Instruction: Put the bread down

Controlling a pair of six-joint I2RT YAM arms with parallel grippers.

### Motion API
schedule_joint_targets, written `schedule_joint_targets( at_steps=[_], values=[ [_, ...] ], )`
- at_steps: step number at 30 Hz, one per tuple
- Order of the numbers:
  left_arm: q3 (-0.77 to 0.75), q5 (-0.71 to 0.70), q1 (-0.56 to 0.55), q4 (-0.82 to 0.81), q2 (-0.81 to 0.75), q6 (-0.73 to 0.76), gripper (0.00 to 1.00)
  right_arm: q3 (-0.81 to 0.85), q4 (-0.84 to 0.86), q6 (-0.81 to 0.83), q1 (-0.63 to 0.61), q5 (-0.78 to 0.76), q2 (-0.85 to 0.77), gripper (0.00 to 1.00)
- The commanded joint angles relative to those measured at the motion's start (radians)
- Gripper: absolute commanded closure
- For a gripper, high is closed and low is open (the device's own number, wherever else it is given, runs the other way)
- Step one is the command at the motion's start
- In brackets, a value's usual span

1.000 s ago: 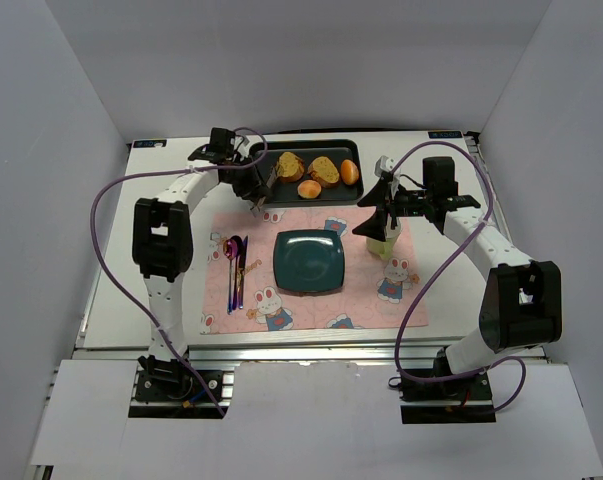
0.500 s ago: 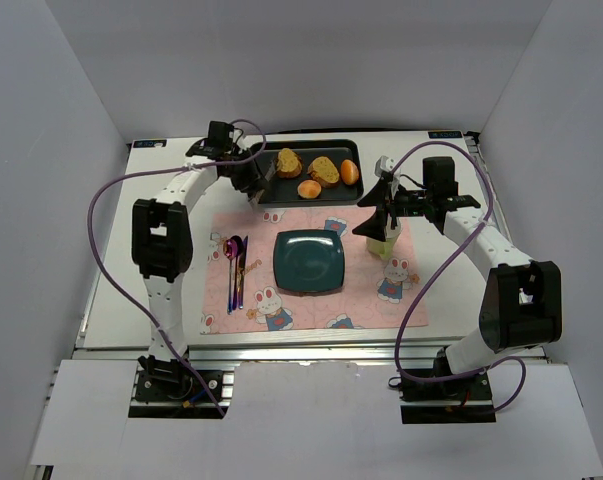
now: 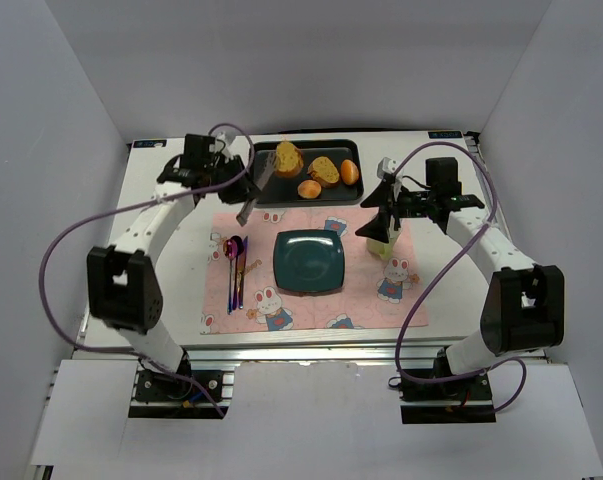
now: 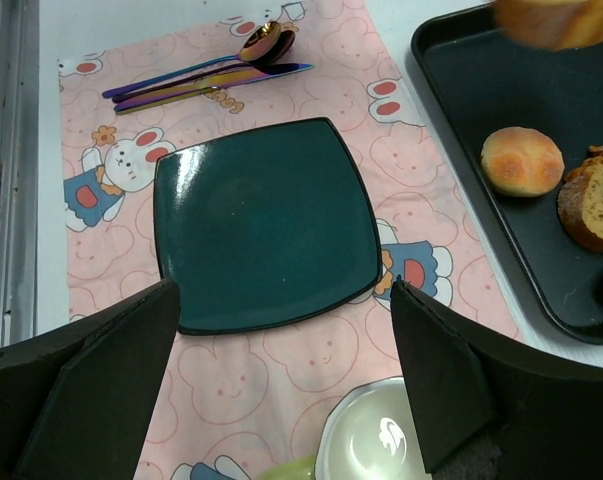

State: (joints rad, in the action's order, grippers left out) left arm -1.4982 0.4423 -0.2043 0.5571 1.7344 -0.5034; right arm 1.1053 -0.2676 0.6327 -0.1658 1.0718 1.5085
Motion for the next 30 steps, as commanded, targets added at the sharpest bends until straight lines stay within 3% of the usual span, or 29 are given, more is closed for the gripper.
schedule_joint_targets(
  at_steps=[1, 7, 15, 23, 30],
  values=[
    [0.174, 0.064, -0.053, -0.02, -0.185, 0.017, 1.0, 0.045, -0.028, 0.042, 0.009, -0.001, -0.051, 0.11],
    [0.433, 0.024, -0.217, 0.01, -0.421, -0.037, 1.0, 0.07, -0.079, 0.068, 0.009, -0.007, -0.045, 0.11],
    [0.541, -0.014, -0.279, 0.065, -0.48, -0.026, 0.97, 0.091, -0.119, 0.055, 0.009, -0.003, -0.028, 0.11],
    [0.503, -0.068, -0.288, 0.139, -0.438, 0.037, 0.61, 0.08, -0.114, 0.045, 0.009, -0.012, -0.051, 0.11],
    [0.455, -0.099, -0.29, 0.178, -0.432, 0.066, 0.53, 0.062, -0.108, 0.041, 0.009, -0.015, -0.065, 0.11]
  ],
)
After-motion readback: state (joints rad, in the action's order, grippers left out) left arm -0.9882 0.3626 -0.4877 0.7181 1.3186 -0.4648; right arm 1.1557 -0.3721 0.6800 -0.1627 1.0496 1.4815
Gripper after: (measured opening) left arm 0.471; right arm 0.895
